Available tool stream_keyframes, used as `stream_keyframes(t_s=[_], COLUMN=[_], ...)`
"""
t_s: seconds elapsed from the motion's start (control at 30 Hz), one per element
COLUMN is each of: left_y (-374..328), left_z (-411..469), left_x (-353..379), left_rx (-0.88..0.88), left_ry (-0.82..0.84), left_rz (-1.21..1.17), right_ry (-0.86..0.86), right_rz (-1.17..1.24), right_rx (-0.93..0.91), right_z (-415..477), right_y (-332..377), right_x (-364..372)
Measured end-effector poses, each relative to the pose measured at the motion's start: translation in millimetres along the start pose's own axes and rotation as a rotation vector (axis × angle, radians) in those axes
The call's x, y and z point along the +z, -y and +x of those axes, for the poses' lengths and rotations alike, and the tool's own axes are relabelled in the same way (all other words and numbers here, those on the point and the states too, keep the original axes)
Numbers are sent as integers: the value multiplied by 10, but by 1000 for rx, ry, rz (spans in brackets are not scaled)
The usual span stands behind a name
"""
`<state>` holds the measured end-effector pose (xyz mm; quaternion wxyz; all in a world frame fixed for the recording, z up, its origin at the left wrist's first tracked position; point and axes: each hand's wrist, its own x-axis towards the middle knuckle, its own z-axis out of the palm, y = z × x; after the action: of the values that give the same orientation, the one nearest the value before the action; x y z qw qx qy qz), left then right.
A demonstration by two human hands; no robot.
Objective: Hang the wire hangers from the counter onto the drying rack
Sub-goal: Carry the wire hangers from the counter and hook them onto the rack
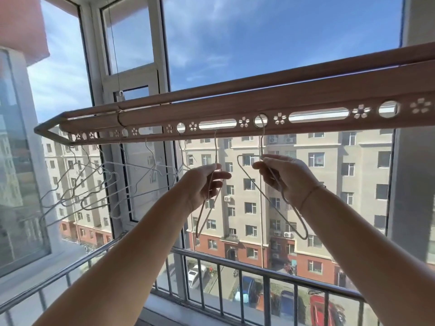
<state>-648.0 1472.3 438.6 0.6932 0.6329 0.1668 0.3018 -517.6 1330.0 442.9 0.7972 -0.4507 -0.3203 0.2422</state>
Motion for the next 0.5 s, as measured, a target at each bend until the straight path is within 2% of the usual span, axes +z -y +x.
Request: stream_keyframes(t_s=[0.33,0.5], left_y=[17,45], left_z=[9,14], left_x=[-40,-44], left_rx=[7,18], left_ry=[7,8], left_rz=[46,52], right_ry=[-63,-126], right_rz=[-22,-16], right_rx=[-106,-94], right_z=[10,49], right_y=[-48,-112], right_x=[-55,-82])
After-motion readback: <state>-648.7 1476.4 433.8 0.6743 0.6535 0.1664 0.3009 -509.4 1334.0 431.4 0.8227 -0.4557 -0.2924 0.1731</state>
